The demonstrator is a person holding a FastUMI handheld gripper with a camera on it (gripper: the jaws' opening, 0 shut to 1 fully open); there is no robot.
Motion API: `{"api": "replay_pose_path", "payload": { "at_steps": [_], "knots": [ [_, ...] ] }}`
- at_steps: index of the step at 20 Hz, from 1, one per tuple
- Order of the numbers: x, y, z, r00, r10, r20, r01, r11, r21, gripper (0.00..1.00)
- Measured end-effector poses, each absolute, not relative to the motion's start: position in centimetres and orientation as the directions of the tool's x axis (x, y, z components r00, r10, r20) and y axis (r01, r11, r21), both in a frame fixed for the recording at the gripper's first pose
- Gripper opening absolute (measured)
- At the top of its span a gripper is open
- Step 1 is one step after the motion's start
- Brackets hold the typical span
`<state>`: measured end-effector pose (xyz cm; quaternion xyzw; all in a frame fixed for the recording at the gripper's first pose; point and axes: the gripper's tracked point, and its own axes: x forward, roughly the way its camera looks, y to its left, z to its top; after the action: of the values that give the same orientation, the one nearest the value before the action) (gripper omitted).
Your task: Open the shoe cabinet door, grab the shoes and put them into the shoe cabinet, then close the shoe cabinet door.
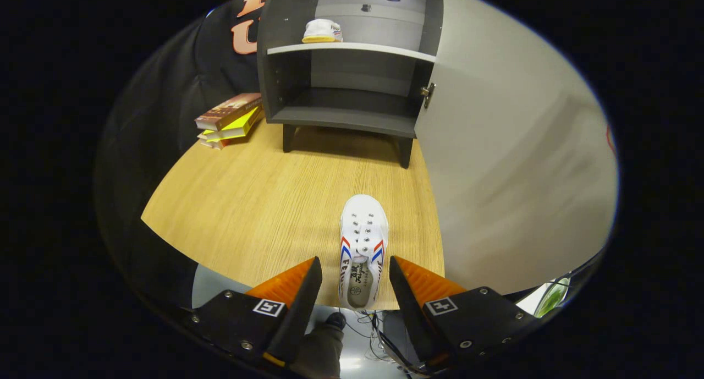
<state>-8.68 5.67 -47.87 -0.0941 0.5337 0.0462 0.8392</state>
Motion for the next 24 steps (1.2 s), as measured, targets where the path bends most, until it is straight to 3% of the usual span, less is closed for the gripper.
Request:
{"api": "replay_pose_path", "payload": {
  "at_steps": [10,24],
  "knots": [
    [-7.9,2.8,-54.4,0.318,-0.138,-0.938,-0.184,0.961,-0.204,0.80],
    [-8.1,1.7,-58.8,0.215,-0.138,-0.967,-0.200,0.963,-0.182,0.65]
  ]
}}
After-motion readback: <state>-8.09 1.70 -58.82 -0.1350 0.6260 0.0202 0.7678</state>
